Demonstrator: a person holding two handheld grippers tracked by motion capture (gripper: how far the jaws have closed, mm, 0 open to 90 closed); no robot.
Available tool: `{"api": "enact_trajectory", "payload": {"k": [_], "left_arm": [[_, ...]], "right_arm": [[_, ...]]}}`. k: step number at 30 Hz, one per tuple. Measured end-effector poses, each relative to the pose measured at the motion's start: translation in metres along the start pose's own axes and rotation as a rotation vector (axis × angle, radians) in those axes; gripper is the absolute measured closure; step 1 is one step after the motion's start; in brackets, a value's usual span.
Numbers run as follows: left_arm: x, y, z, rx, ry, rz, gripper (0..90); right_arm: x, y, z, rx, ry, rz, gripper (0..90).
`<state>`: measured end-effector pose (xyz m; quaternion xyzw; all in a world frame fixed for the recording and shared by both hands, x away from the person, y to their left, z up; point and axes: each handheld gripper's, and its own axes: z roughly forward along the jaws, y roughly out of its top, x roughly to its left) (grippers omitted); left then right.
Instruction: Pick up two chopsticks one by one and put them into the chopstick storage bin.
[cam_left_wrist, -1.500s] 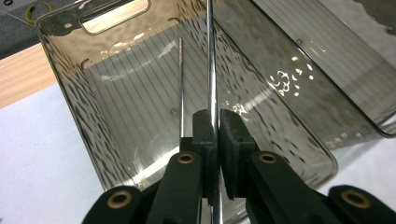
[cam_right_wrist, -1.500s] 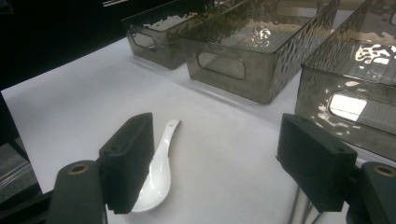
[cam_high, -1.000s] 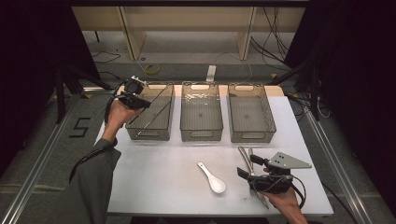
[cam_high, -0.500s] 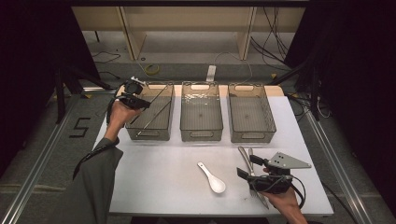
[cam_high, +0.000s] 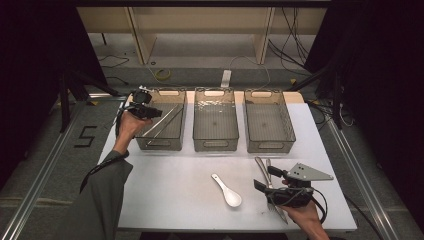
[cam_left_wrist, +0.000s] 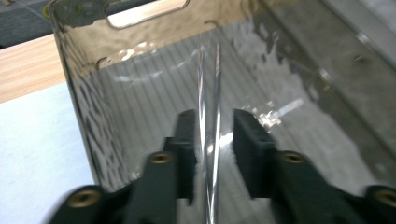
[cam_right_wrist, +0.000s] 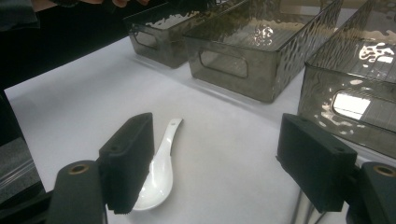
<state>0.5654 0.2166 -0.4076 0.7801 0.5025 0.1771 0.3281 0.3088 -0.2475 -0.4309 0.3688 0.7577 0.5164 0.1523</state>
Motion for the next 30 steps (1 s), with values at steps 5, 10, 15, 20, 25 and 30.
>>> {"api": "enact_trajectory", "payload": {"k": [5,10,15,20,25,30], "left_arm": [[-0.007,0.003,-0.012,-0.021,-0.054,-0.016,49.9],[-0.019,-0.002,-0.020,-0.026,-0.125,-0.038,35.6],[-0.033,-0.015,-0.031,-0.059,-0.164,-0.038,31.3],[-0.044,-0.022,-0.046,-0.063,-0.141,0.010,29.3],[-0.054,-0.024,-0.053,-0.058,-0.130,0.046,26.6],[-0.062,-0.030,-0.054,-0.039,-0.150,0.059,23.8]], "right_arm": [[0.000,0.000,0.000,0.001,-0.001,-0.002,28.2],[0.000,0.000,0.000,0.004,-0.005,-0.004,28.2],[0.000,0.000,0.000,0.006,-0.010,-0.004,28.2],[0.001,0.000,0.000,0.010,-0.014,-0.011,28.2],[0.001,0.000,0.000,0.011,-0.012,-0.009,28.2],[0.001,0.001,0.000,0.013,-0.013,-0.013,28.2]]}}
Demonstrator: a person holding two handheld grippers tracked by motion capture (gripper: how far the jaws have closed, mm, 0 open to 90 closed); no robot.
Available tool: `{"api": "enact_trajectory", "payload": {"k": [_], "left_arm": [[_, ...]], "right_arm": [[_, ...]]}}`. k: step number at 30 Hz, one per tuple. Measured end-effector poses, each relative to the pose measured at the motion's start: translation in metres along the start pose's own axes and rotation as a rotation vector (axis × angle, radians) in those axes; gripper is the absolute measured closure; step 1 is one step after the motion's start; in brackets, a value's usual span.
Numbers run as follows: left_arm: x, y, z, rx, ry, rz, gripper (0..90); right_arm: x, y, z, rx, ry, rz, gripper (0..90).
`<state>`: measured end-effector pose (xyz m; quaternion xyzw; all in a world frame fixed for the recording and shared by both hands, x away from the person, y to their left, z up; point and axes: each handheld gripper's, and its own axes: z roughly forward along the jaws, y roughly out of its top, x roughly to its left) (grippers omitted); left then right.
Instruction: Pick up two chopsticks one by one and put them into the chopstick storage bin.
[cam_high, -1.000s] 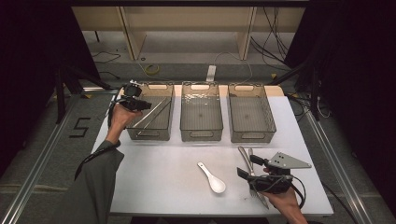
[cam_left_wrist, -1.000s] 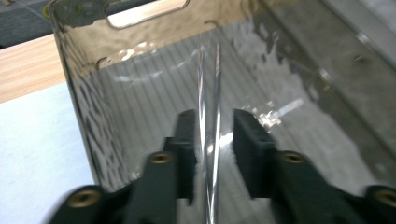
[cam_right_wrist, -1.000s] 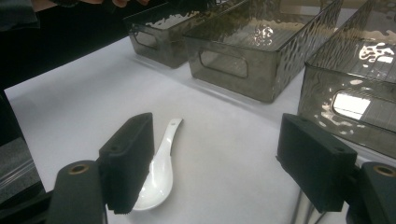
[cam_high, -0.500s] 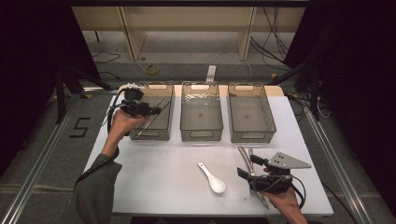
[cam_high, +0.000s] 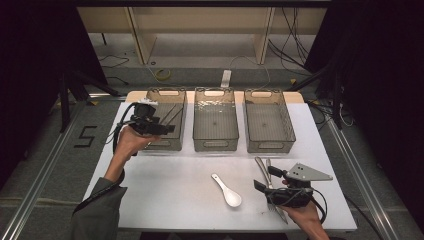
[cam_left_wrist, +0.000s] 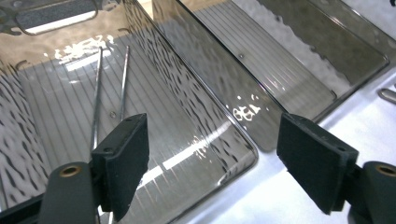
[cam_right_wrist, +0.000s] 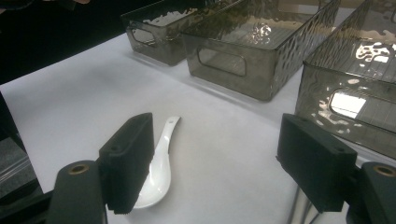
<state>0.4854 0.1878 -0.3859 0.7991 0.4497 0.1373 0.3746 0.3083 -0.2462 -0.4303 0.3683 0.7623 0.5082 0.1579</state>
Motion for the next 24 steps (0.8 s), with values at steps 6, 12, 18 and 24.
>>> {"api": "enact_trajectory", "payload": {"k": [6,12,18,24], "left_arm": [[-0.010,-0.006,-0.001,-0.009,-0.032,0.013,21.9],[-0.025,-0.010,-0.003,-0.029,-0.088,0.053,21.1],[-0.037,-0.014,-0.004,-0.025,-0.107,0.089,20.0],[-0.043,-0.028,-0.005,-0.046,-0.131,0.095,18.6]], "right_arm": [[0.000,0.000,0.000,0.001,0.000,0.002,28.2],[0.000,0.000,0.000,0.010,-0.002,-0.002,28.2],[-0.001,0.000,0.000,0.012,-0.001,-0.001,28.2],[-0.001,-0.001,0.002,0.029,-0.010,0.000,28.2]]}}
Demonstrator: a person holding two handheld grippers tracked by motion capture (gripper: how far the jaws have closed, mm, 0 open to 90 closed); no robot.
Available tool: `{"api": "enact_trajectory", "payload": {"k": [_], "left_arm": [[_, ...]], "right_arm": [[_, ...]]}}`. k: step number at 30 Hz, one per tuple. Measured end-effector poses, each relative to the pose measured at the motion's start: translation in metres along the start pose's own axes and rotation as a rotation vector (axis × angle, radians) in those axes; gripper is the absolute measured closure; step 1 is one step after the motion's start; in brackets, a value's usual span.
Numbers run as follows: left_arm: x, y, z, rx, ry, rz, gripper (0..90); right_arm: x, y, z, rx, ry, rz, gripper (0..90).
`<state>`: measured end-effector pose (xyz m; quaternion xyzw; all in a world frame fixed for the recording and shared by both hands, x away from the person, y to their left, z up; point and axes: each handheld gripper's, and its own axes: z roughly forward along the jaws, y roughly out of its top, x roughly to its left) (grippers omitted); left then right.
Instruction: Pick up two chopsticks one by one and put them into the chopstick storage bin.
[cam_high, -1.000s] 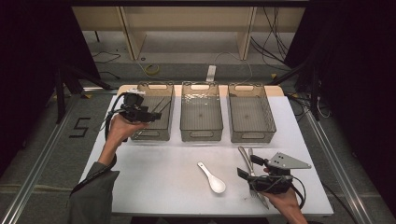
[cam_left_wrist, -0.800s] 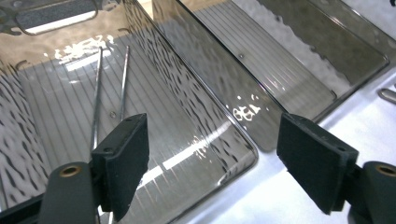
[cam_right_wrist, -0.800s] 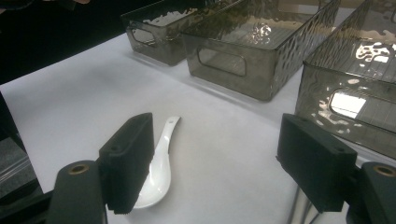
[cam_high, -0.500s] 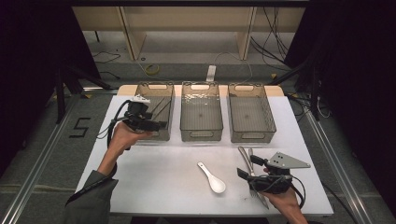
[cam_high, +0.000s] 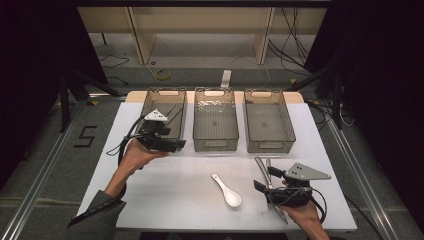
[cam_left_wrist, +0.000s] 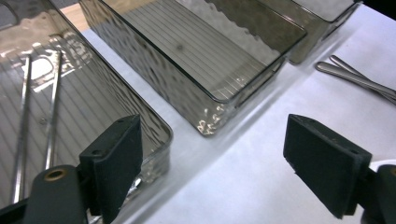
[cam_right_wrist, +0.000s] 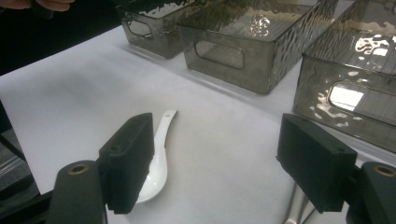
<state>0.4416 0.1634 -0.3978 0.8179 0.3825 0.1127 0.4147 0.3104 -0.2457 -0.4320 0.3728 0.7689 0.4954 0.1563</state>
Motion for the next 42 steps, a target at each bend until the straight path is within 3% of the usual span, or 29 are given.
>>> {"api": "enact_trajectory", "payload": {"k": [5,16,23,28,37,42], "left_arm": [[-0.003,-0.013,-0.002,-0.017,-0.025,-0.019,17.6],[-0.024,-0.026,-0.007,-0.053,-0.047,0.026,17.0],[-0.040,-0.024,0.001,0.004,-0.076,0.118,16.4],[-0.046,-0.025,0.004,0.027,-0.085,0.152,16.5],[-0.054,-0.026,0.004,0.047,-0.097,0.170,16.5],[-0.057,-0.031,-0.001,0.035,-0.105,0.163,16.5]], "right_arm": [[-0.001,0.000,0.000,0.004,-0.001,0.005,28.2],[-0.002,-0.001,0.001,0.012,0.004,0.010,28.2],[-0.002,-0.001,0.002,0.014,0.008,0.013,28.2],[-0.002,-0.001,0.002,0.014,0.010,0.014,28.2],[-0.001,0.000,0.004,0.026,0.011,0.010,28.2],[0.003,0.002,0.008,0.039,0.019,0.007,28.2]]}}
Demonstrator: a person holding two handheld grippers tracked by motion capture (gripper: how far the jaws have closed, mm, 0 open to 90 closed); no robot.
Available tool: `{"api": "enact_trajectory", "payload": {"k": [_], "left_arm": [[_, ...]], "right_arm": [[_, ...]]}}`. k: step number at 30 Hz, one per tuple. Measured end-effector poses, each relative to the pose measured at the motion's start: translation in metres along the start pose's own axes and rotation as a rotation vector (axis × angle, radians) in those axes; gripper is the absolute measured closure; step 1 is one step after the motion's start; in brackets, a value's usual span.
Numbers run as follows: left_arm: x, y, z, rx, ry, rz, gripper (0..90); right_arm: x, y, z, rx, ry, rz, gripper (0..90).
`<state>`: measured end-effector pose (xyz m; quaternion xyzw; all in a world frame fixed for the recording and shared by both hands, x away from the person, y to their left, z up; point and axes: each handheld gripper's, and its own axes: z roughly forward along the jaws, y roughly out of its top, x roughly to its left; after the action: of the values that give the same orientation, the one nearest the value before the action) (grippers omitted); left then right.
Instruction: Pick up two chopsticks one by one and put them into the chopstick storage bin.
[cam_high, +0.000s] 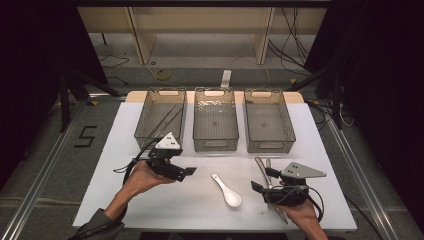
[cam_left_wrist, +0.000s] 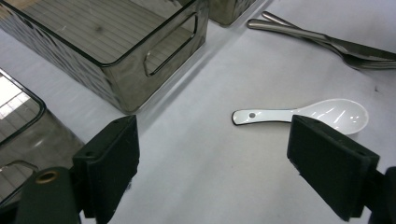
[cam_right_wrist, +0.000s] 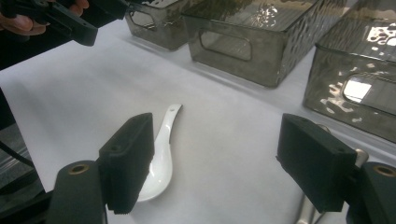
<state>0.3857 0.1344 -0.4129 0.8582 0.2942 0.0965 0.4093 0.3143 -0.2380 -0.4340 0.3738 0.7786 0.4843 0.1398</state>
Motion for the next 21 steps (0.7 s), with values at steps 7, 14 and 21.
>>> {"api": "enact_trajectory", "payload": {"k": [7,14,21], "left_arm": [[0.000,-0.014,-0.005,-0.002,0.014,-0.029,16.5],[0.004,-0.024,-0.016,-0.048,0.030,-0.075,16.5],[0.007,-0.029,-0.023,-0.092,0.034,-0.116,16.5]], "right_arm": [[0.006,0.009,0.008,0.031,0.003,-0.023,28.1],[0.020,0.019,0.024,0.076,0.036,-0.065,28.1],[0.027,0.025,0.043,0.145,0.053,-0.091,28.1]]}}
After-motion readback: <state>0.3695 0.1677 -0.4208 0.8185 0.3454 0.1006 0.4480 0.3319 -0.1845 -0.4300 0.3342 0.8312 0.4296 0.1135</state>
